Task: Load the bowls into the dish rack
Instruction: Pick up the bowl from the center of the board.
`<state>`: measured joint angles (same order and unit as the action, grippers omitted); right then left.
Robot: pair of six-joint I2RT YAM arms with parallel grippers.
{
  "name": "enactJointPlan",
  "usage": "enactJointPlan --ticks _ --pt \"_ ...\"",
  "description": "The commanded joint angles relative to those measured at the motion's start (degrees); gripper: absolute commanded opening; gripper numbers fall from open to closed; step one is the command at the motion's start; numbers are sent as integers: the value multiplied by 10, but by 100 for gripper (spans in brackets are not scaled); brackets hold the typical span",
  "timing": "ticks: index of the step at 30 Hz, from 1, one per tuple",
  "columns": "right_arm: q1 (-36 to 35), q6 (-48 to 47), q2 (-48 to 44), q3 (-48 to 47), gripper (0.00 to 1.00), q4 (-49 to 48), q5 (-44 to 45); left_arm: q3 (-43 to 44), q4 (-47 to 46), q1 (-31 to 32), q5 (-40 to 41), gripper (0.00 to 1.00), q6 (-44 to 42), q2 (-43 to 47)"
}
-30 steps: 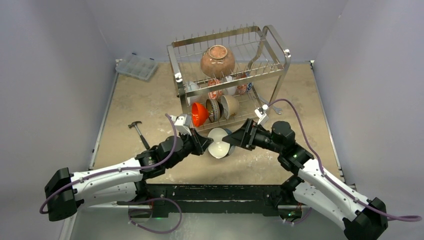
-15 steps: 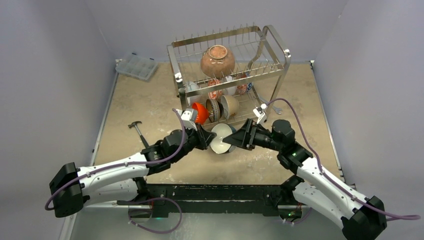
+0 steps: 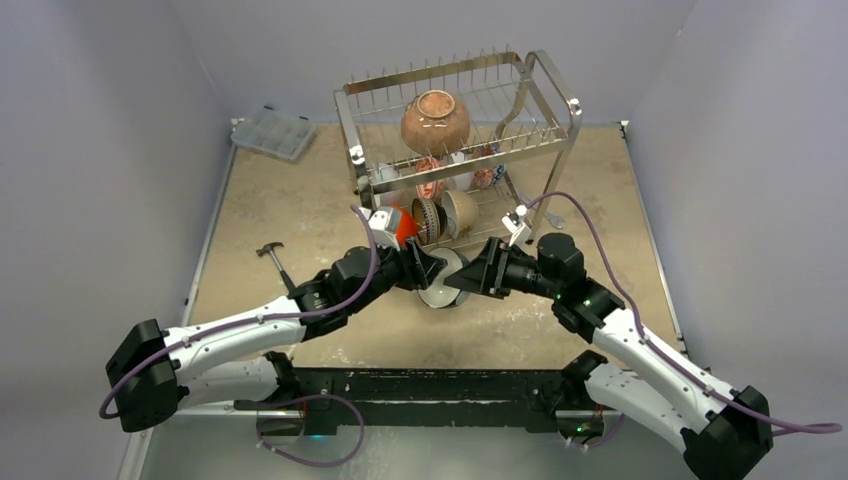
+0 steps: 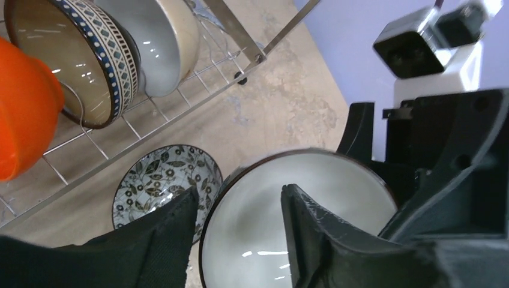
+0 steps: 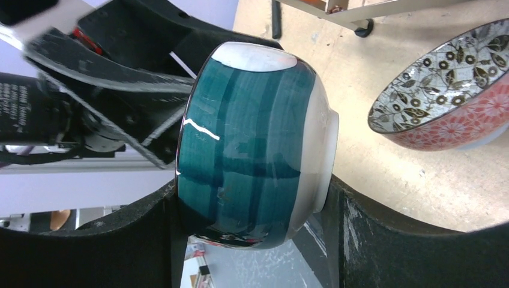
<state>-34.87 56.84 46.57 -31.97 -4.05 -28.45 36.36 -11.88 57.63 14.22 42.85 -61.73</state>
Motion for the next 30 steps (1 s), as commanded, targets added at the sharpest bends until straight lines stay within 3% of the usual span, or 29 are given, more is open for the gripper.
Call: enactJointPlan --ticks 1,6,12,23,30 --pt "6 -42 13 -49 0 15 11 26 -32 -36 -63 55 26 2" --pt "37 -94 51 -87 0 87 38 30 -1 -51 -76 68 16 19" --pt "66 -136 71 -108 0 108 105 46 67 -60 -72 74 -10 50" --pt "71 -255 93 -182 0 125 321 29 110 -61 -73 75 -6 88" --pt "71 -311 129 -195 0 67 422 28 127 -61 -81 75 -4 96"
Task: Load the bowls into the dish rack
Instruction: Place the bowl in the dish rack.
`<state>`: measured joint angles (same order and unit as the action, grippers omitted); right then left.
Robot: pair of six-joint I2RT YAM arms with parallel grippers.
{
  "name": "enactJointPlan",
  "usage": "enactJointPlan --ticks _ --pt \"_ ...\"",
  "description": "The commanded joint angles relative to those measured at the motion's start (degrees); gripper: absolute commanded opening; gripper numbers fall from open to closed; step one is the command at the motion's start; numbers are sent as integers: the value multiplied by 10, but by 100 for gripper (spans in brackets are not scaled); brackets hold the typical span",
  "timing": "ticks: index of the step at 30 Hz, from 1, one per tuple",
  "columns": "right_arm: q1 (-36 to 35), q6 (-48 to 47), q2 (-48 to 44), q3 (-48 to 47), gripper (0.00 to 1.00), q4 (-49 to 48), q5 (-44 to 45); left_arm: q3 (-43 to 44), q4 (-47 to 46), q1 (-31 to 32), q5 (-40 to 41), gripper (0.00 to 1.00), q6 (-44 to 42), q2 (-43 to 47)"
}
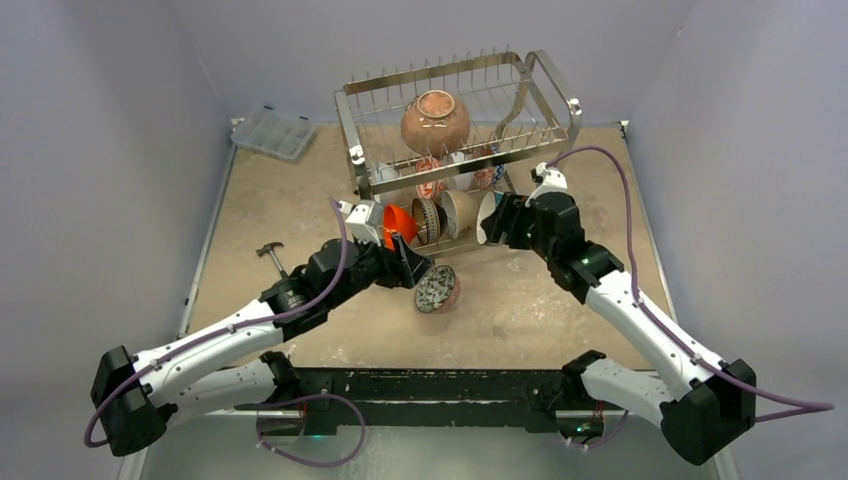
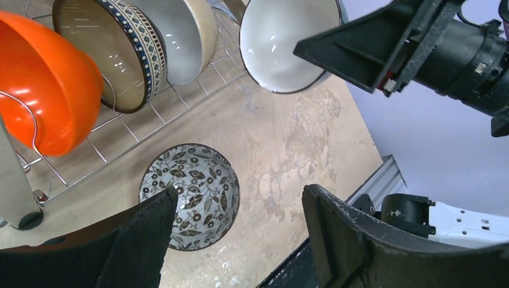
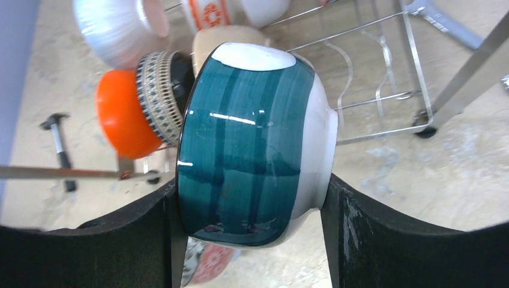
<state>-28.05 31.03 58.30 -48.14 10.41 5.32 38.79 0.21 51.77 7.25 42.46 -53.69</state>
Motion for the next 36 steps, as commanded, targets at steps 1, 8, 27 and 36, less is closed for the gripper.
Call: enactJointPlan --ticks 1,8,27,36 --pt "3 -57 18 -33 0 -88 93 3 15 -3 -11 75 -1 17" --pt "3 -68 43 2 0 -185 131 -12 15 -3 -12 75 -1 31" --pt "3 -197 175 23 0 -326 208 -55 34 -3 43 75 14 112" --pt "2 -228 188 24 0 -308 170 -56 43 -3 45 75 12 117"
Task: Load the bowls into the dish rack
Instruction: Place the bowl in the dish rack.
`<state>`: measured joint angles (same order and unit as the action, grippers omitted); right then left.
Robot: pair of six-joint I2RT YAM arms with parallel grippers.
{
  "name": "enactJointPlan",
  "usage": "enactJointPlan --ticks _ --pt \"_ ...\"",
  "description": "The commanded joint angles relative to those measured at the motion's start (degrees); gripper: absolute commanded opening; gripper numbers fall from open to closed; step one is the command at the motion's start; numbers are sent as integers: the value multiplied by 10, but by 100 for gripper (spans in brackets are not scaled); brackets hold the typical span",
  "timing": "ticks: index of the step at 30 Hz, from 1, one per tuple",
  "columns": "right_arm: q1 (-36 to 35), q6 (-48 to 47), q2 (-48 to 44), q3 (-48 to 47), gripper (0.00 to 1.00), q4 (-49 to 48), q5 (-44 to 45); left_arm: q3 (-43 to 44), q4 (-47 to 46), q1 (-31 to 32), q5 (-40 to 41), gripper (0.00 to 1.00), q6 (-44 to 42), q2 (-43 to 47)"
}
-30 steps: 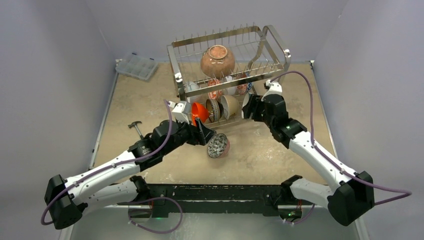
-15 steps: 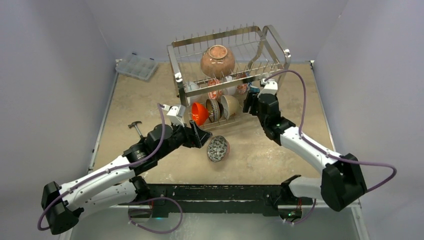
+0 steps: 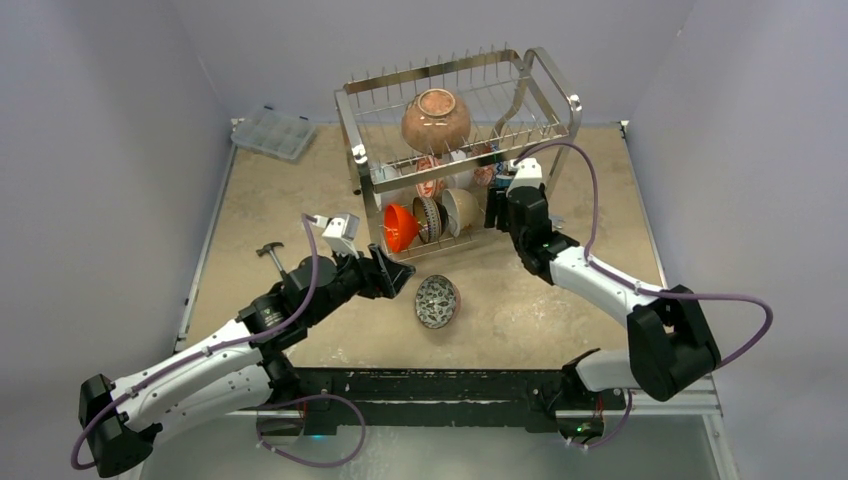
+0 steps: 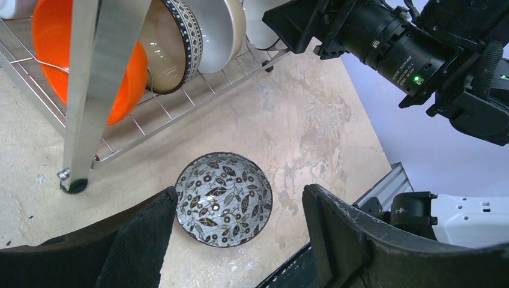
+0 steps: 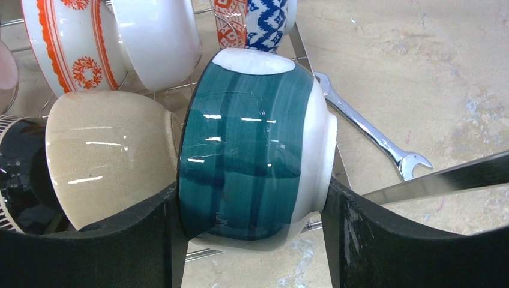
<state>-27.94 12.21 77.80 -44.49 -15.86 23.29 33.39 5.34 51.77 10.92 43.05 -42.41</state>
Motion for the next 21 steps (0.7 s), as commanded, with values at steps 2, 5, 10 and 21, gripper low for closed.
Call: enactJointPlan --ticks 2,5,10,21 --pt "1 -48 -4 -13 0 -39 -20 -2 -9 -3 8 75 6 4" --pt "2 -53 1 -10 0 -35 -44 -4 -11 -3 7 75 6 1" --pt "1 -54 10 -5 0 -31 -73 -7 -14 -3 5 75 9 0" --pt "0 -83 32 -9 0 3 -42 -12 -16 -3 7 75 11 2"
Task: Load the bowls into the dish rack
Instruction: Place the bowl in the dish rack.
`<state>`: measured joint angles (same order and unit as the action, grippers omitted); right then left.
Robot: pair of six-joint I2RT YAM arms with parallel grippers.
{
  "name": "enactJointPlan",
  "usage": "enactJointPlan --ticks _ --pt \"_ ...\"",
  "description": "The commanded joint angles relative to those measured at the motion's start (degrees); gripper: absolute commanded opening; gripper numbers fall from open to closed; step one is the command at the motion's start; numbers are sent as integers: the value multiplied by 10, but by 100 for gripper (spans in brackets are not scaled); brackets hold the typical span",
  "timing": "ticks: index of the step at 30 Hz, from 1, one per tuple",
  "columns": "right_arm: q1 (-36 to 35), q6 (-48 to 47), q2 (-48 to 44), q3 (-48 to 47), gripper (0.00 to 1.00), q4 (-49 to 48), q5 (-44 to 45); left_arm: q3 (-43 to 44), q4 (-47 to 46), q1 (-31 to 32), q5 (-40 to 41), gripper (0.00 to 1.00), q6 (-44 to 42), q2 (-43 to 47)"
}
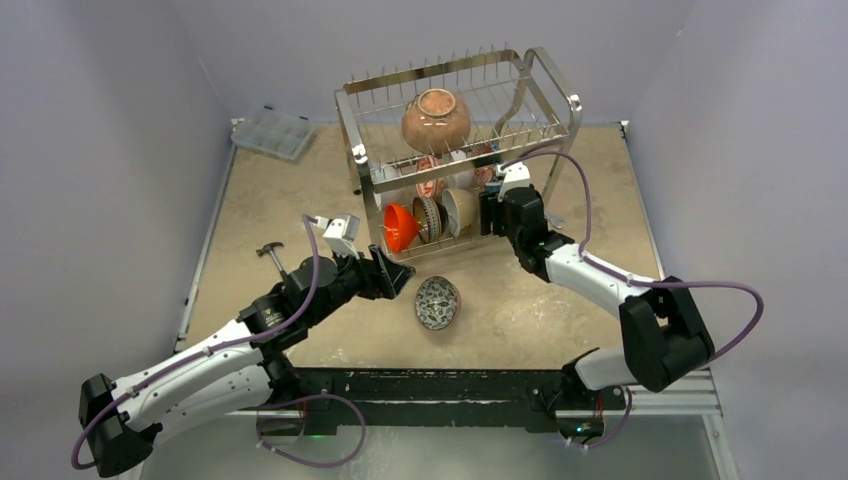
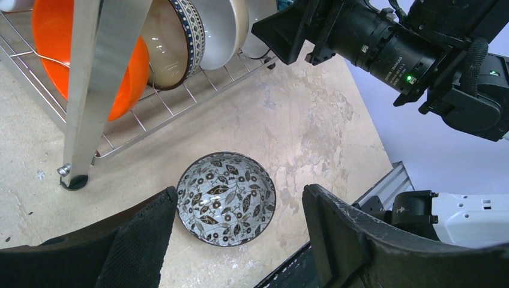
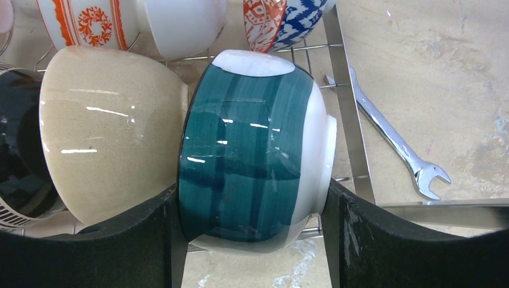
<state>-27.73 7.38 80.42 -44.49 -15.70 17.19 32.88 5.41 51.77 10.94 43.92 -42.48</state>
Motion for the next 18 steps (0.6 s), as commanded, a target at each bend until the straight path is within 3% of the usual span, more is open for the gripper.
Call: enactJointPlan --ticks 1,14,16,18 --pt "-2 -37 5 -8 0 2 24 -6 -18 -3 7 75 2 2" --pt "-2 -27 35 -23 6 -31 38 -7 -27 -3 1 75 9 -1" --pt "-2 -24 41 -28 15 -33 34 -7 -26 -3 4 75 8 0" --pt "-2 -13 44 -35 32 -24 34 -7 -25 -2 4 75 8 2"
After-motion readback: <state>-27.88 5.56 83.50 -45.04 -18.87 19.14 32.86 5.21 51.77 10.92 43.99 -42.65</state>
